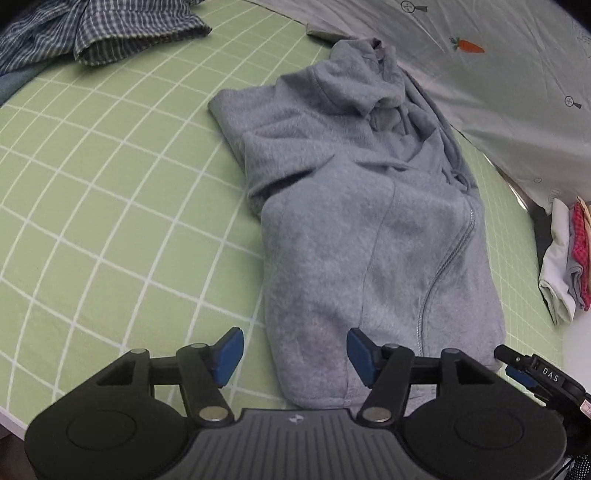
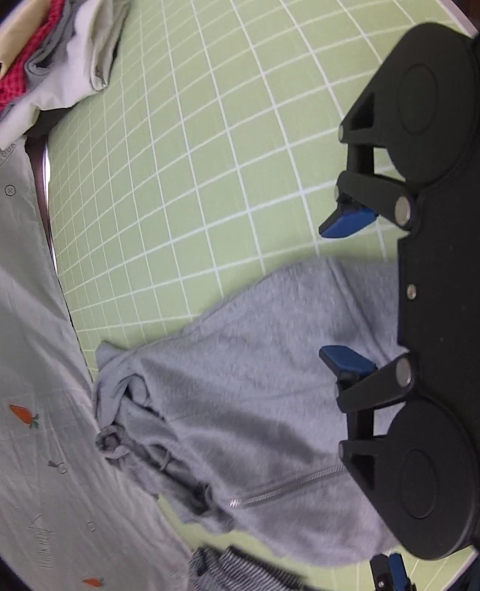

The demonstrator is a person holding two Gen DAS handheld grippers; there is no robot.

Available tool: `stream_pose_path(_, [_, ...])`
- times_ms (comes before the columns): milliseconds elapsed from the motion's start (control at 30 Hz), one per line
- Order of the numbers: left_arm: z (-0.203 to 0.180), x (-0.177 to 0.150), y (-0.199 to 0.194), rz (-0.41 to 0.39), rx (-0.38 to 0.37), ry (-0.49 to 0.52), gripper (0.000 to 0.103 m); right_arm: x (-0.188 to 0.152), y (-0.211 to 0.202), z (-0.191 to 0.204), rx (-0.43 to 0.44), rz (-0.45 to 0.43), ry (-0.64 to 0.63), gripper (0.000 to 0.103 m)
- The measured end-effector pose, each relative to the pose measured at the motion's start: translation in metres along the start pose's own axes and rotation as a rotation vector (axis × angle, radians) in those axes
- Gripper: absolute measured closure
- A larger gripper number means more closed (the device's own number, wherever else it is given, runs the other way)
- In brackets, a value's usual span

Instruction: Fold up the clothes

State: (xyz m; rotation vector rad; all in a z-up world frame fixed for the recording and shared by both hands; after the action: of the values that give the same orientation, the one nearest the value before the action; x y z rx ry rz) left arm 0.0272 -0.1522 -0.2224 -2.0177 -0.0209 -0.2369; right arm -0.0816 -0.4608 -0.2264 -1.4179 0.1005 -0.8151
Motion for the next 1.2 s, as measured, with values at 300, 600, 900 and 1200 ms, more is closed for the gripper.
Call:
stream_pose_path(300, [-0.021,-0.041,0.007,0.04,-0.039,0.007,0.047,0.017,0.008,-0.012,0.023,-0.011,-0.032,0.026])
stream_pose_path(600, [-0.035,-0.069,0.013,0.051,-0.009,0.024,0.088,0.015,0.007,-0.015,0.01,0.001,-0.096,0.026])
stream_pose_path(900, [-0.043,-0.071,0.024,-0.003,0.057,0.023,0.082,0.008,0.011,-0.02,0.041,0.013,-0.092,0.026])
stream_pose_path(1200, [-0.021,-0.082,-0.029,-0.062,0.093,-0.016,0.101,0.019,0.017,-0.006,0.103,-0.004,-0.133,0.082])
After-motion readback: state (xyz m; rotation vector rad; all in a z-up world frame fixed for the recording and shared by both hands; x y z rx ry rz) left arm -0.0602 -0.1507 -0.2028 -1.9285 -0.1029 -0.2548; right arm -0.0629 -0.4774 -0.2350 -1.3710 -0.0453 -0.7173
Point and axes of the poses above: each gripper's, at about its wrist camera, not at the fingertips, and y roughly the way its jaws point, z to its left, x to its top, the point moved 10 cm from there along y, roughly the way its jaws point, and after that the axes turned 6 degrees about z, right-handed, at the moved point
